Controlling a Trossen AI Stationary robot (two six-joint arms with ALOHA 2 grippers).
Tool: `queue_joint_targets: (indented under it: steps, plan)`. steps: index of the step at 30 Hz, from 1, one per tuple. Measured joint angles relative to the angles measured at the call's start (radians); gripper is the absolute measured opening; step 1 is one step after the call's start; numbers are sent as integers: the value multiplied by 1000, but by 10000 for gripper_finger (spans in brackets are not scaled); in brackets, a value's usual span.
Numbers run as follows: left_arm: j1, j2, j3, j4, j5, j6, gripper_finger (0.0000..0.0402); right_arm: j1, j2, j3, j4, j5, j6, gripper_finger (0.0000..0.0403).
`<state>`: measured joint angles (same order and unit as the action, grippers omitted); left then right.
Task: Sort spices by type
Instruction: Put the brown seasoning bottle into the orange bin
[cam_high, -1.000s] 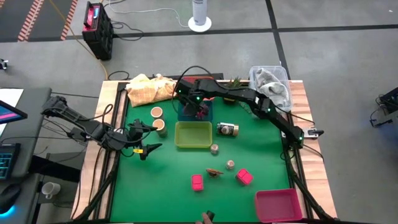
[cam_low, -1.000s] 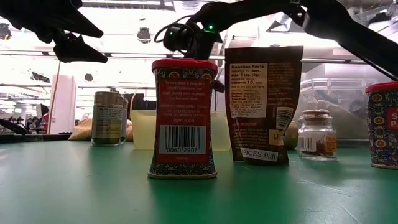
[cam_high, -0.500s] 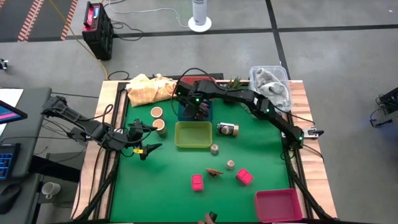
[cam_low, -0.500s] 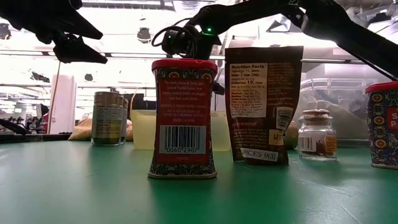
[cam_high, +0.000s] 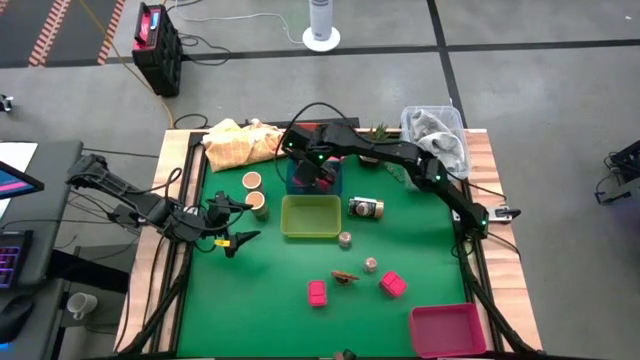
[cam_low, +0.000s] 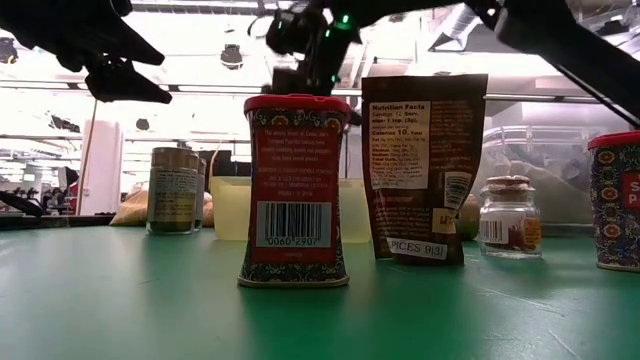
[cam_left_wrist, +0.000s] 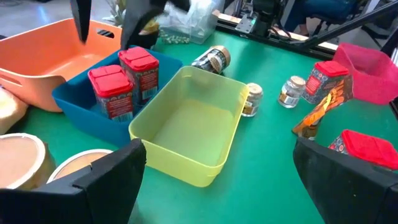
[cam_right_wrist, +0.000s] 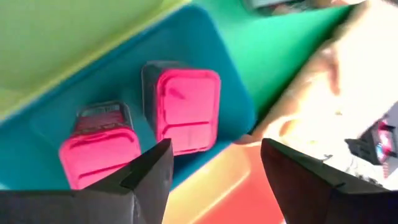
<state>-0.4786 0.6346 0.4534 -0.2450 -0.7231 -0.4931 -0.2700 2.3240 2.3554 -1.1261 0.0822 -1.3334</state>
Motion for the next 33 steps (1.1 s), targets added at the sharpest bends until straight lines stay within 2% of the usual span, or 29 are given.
queue_joint_targets:
  steps: [2, 4, 9, 13, 15, 17, 19, 27, 33]
  plan:
    - [0, 0, 0, -15, 0, -3, 389, 17, -29, 0, -26, 0, 51, 277]
    - [0, 0, 0, -27, 0, -6, 389, 43, -54, 0, -60, 18, 175, 277]
    - [1, 0, 0, -33, -24, 4, 389, 137, -78, -1, -194, 218, 612, 277]
    - [2, -1, 2, -29, -48, 36, 389, 154, -79, -2, -367, 211, 836, 276]
    - [7, 0, 13, -23, -51, 52, 389, 140, -79, -2, -420, 139, 926, 276]
    - [13, -1, 23, -20, -53, 64, 389, 127, -79, -2, -435, 57, 990, 276]
    - [14, -2, 27, -21, -56, 74, 389, 128, -86, -2, -439, 18, 1045, 276]
    - [14, -1, 29, -14, -55, 134, 389, 280, -113, -2, -445, 9, 1114, 276]
    - [14, -12, 30, 77, -53, 209, 389, 352, -120, -4, -444, -3, 1247, 276]
